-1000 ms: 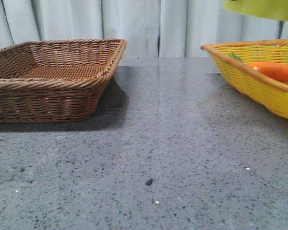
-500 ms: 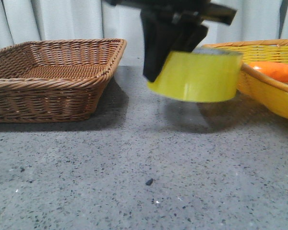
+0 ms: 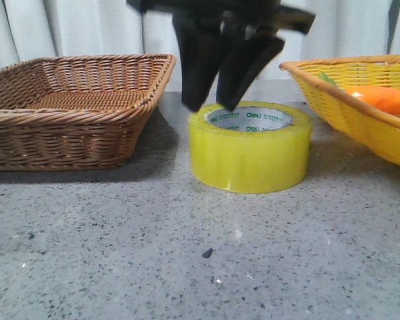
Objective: Transfer tape with both arms
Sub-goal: 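Lift the tape roll out and set it on the table between baskets, then lower the left gripper onto the tape roll and grasp its rim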
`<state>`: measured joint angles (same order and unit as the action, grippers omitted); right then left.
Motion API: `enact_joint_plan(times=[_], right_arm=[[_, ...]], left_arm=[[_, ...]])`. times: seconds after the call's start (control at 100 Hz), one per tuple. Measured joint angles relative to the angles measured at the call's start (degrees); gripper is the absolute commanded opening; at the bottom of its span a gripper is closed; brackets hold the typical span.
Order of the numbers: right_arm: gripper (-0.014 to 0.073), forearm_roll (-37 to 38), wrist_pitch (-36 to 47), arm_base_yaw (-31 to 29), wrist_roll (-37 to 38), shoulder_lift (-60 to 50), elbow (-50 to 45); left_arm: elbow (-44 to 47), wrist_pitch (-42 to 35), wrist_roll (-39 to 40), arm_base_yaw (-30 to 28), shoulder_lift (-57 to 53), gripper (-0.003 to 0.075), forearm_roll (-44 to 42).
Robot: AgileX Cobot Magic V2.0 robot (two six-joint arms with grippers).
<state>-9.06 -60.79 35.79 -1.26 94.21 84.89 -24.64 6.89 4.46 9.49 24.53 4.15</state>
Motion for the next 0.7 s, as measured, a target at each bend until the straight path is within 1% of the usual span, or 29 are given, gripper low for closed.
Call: enact_joint_plan(times=[0.06, 0.16, 0.2, 0.39, 0.53, 0.58, 0.66, 0.7], right_arm=[[0.0092, 0.26, 0.11, 0.00, 0.00, -2.28, 0.00], [-0.0045, 1.84, 0.81, 0.00, 0.00, -6.98, 0.04], [-0.0076, 2.43, 0.81, 0.00, 0.00, -8.47, 0.13], [-0.0062, 3.59, 0.94, 0.00, 0.38, -16.42, 0.13], [-0.0062, 7.58, 2.25, 0.00, 3.40, -23.41, -1.55], [-0.0062, 9.61, 2.49, 0.00, 4.46, -26.56, -2.71], [-0.0062, 11.72, 2.50, 0.00, 6.15, -30.91, -5.13], [-0.0062, 12.41, 2.50, 0.00, 6.57, -33.20, -6.21]], left_arm=[[-1.51, 0.21, 0.00, 2.09, 1.08, 0.0333, 0.00], [-4.34, 0.63, 0.00, 7.96, 4.17, 0.0333, 0.00], [-5.66, 0.98, 0.00, 10.68, 5.92, 0.0333, 0.00], [-12.01, 1.22, 0.00, 24.37, 15.86, 0.0334, -3.70], [-17.11, 1.22, 0.00, 33.25, 24.43, 0.0346, -6.84], [-18.82, 1.25, 0.00, 35.83, 27.67, 0.0376, -7.78], [-21.39, 1.78, 0.00, 39.45, 32.90, 0.0461, -8.87], [-22.97, 1.92, 0.00, 41.42, 36.17, 0.0489, -9.26]])
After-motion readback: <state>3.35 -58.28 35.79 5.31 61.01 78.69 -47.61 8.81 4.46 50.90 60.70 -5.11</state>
